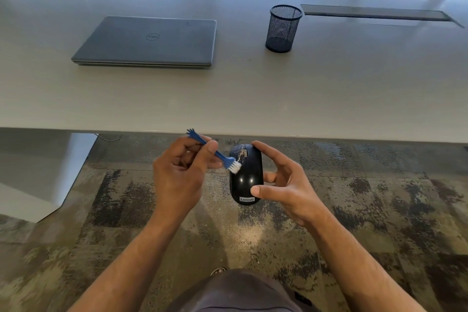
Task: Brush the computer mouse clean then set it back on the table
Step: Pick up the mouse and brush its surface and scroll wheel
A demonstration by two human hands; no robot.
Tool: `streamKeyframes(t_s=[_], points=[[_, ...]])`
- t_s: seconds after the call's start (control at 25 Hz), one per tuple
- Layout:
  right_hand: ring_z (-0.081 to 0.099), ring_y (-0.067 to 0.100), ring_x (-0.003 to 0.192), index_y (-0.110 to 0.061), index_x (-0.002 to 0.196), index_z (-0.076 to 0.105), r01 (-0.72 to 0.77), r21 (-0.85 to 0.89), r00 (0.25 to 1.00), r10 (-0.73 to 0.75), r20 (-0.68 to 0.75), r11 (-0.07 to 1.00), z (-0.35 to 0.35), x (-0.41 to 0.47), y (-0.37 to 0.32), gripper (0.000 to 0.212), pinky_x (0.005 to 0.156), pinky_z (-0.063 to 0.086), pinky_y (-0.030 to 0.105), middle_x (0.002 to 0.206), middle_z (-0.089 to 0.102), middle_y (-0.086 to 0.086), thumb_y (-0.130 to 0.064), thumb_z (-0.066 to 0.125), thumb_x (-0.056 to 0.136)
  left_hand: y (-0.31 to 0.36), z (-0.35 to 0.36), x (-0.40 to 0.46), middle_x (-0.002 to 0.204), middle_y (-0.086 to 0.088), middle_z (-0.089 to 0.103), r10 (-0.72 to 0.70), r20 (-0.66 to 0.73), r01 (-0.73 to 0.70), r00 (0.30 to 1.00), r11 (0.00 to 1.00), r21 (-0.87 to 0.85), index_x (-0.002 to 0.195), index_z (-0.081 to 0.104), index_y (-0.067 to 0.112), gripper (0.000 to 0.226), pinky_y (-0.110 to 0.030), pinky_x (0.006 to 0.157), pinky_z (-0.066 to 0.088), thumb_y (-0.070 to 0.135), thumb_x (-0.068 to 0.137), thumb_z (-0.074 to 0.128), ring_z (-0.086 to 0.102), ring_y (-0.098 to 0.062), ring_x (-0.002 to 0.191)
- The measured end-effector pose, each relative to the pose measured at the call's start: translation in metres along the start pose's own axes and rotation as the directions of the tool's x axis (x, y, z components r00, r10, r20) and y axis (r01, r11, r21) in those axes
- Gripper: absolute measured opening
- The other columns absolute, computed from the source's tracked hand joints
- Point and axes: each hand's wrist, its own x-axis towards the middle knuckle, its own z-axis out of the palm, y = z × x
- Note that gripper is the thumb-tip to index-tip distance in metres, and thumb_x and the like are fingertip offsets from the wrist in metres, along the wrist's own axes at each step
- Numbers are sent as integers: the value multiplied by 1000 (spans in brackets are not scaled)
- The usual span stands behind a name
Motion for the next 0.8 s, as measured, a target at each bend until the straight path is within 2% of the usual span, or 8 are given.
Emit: streamKeyframes(t_s=[0.16, 0.36, 0.56, 0.68, 0.8], points=[[74, 42, 102, -23, 146, 49, 8, 6, 1000, -8, -15, 1000, 0, -1, -1, 92, 93, 55, 65, 143, 61, 16, -6, 86, 64, 2, -8, 7, 80, 2, 76, 11, -40, -11, 999, 1000, -17, 94, 71, 28, 5, -28, 62, 61, 27, 89, 73, 75, -18, 66], [73, 43, 101, -24, 146, 49, 13, 7, 1000, -13, -11, 1000, 5, -1, 0, 89, 93, 57, 60, 138, 65, 17, -7, 84, 66, 5, 8, -10, 78, 7, 76, 49, 113, -52, 992, 998, 30, 94, 72, 36, 9, -22, 58, 58, 37, 86, 73, 75, -14, 64], [72, 45, 106, -22, 148, 47, 8, 19, 1000, -8, -11, 1000, 4, -1, 3, 92, 92, 55, 65, 140, 64, 14, -5, 84, 66, 0, -1, -1, 76, 8, 76, 33, 31, -36, 999, 993, 112, 93, 70, 34, 9, -30, 54, 60, 41, 86, 71, 74, -13, 63], [71, 44, 108, -20, 151, 43, 0, 28, 1000, 0, -6, 1000, 2, -2, 6, 94, 94, 53, 68, 140, 63, 14, -2, 84, 68, 2, -11, 6, 77, 4, 76, 46, 0, -46, 999, 998, 41, 91, 71, 34, 4, -32, 58, 61, 35, 88, 72, 74, -17, 61], [73, 42, 106, -22, 150, 46, 2, 23, 1000, -2, -8, 1000, 2, -1, 7, 92, 94, 54, 66, 141, 62, 14, -3, 84, 69, 3, -7, -1, 75, 2, 75, 60, 77, -60, 995, 998, -3, 90, 70, 35, 3, -27, 57, 59, 32, 88, 71, 73, -18, 57]])
